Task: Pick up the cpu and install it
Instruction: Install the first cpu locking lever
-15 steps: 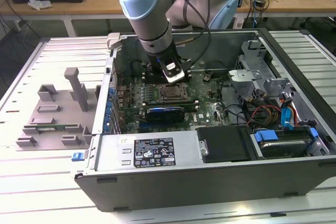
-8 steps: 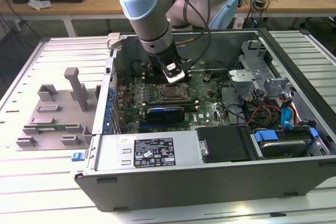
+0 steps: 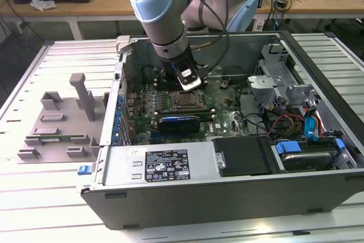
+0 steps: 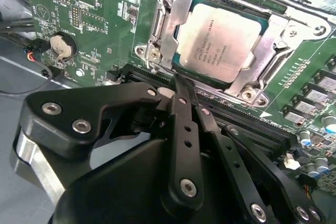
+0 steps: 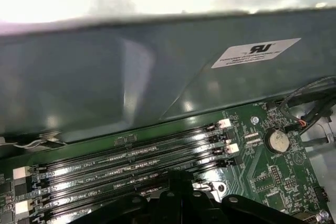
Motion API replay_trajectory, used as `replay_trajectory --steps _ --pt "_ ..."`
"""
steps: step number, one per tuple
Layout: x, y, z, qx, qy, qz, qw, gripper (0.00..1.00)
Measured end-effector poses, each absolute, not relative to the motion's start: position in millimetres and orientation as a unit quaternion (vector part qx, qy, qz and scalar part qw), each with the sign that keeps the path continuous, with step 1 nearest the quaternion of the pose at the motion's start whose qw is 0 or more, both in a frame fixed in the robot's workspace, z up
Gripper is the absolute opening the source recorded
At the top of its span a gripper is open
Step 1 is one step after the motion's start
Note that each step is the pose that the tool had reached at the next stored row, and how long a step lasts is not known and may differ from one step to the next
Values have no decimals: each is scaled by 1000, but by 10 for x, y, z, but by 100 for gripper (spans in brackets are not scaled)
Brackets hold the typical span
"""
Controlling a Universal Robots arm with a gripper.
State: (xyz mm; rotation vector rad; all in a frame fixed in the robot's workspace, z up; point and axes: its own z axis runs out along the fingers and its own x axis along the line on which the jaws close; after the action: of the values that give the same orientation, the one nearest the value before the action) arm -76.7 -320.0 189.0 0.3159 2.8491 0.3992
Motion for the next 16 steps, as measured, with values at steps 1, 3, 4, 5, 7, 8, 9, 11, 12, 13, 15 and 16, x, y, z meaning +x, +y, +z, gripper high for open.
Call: replay_trajectory --steps 1,3,4,5,7,8,9,11,12,13,15,16 --pt "-765 -3202 1889 109 977 138 123 11" --pt "-763 -3203 1886 109 976 142 123 11" --pt "-763 -3205 1886 109 976 145 123 11" --pt "-762 -3206 1885 110 975 147 122 11" --pt "-762 -3207 1884 110 975 152 122 11" --pt "-762 -3207 1884 110 975 152 122 11" --pt "-762 -3207 1885 110 975 153 122 11" --pt "-760 -3206 1914 111 975 152 122 11" --pt "-761 -3206 1933 111 975 151 122 11" --pt "-761 -3207 1978 113 975 147 123 11" --pt "-761 -3206 2008 115 976 141 124 11" --pt "-761 -3207 2012 116 976 135 125 11"
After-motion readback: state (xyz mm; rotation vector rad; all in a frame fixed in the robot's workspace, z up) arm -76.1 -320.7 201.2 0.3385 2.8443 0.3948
